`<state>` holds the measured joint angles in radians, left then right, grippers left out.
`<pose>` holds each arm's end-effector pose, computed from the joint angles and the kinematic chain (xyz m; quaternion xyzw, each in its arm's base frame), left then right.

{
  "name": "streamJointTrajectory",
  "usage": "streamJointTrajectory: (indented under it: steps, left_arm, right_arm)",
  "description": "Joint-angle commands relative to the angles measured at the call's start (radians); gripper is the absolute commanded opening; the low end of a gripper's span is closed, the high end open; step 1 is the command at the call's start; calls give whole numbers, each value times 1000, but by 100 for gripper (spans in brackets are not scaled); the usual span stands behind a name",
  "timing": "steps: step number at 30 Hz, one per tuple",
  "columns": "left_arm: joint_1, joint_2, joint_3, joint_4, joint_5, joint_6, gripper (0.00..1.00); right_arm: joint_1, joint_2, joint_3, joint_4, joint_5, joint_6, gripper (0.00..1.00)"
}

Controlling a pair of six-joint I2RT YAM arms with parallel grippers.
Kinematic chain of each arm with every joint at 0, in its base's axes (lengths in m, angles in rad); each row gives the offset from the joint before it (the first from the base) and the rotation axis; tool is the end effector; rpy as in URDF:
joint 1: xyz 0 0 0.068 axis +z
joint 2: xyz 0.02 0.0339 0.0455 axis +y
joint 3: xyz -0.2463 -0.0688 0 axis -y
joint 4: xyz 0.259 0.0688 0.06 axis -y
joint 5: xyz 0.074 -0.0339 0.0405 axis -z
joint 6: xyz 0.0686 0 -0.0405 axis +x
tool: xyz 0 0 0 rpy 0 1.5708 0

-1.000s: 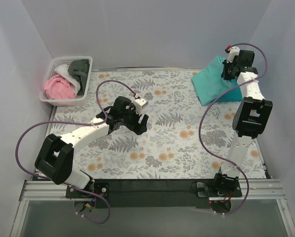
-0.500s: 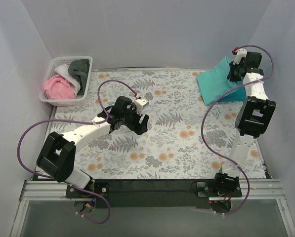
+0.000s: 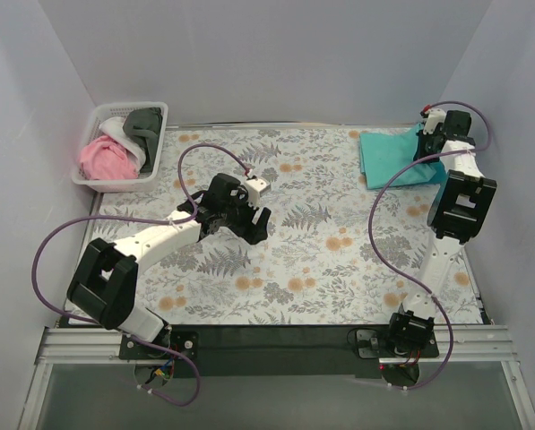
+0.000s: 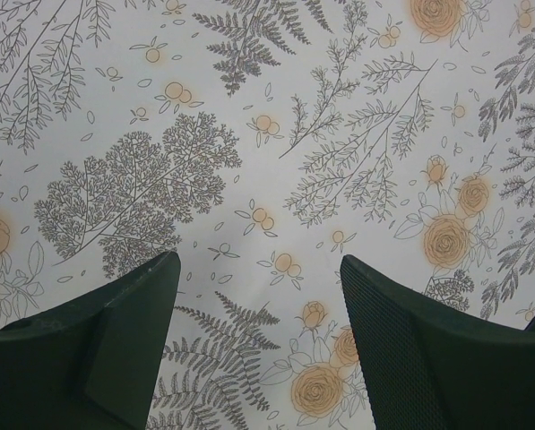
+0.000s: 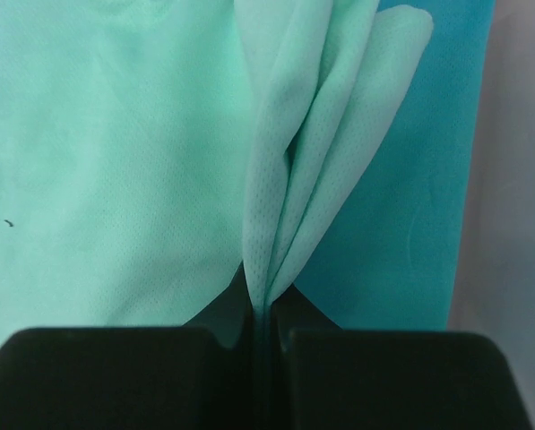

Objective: Fold and stack the t-shirts
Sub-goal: Neatly place the folded tshirt to the corner

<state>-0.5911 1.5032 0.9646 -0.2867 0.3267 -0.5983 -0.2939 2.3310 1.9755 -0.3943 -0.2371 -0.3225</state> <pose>0.2790 -0.2137 0.1758 0.0559 0.9191 -0.3268 0.2128 0.5372 -0.1457 0.1622 -0.0602 0.9097 -0.0169 0.4105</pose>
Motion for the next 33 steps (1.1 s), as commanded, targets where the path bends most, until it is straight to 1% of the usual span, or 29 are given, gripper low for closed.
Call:
streamJointTrajectory:
  steps: [1, 9, 15, 21, 25, 27, 28, 30, 31, 33]
  left_arm:
    - [4, 0, 43, -8, 14, 14, 67]
    - [4, 18, 55, -11, 20, 17, 67]
    - [5, 25, 57, -11, 18, 17, 67]
    - [5, 35, 62, -9, 26, 20, 67]
    - [4, 32, 65, -11, 21, 22, 67]
    - [5, 29, 62, -11, 18, 22, 67]
    - [4, 28, 63, -12, 20, 22, 67]
    - [5, 28, 65, -14, 15, 22, 67]
    - [5, 23, 68, -16, 14, 22, 67]
    - [4, 22, 71, -14, 14, 19, 67]
  right_arm:
    - [-8, 8, 65, 34, 21, -33, 1]
    - [-10, 4, 80, 69, 107, -62, 1]
    - [-31, -7, 80, 90, 108, -56, 1]
    - [-36, 21, 92, 95, 117, -59, 2]
    - [-34, 37, 94, 97, 153, -64, 14]
    - [-36, 42, 97, 97, 179, -67, 21]
    - [-36, 42, 94, 97, 182, -73, 28]
    - [-36, 33, 89, 98, 180, -75, 32]
    - [-34, 24, 88, 98, 180, -73, 38]
    - [-34, 13, 89, 101, 194, -69, 44]
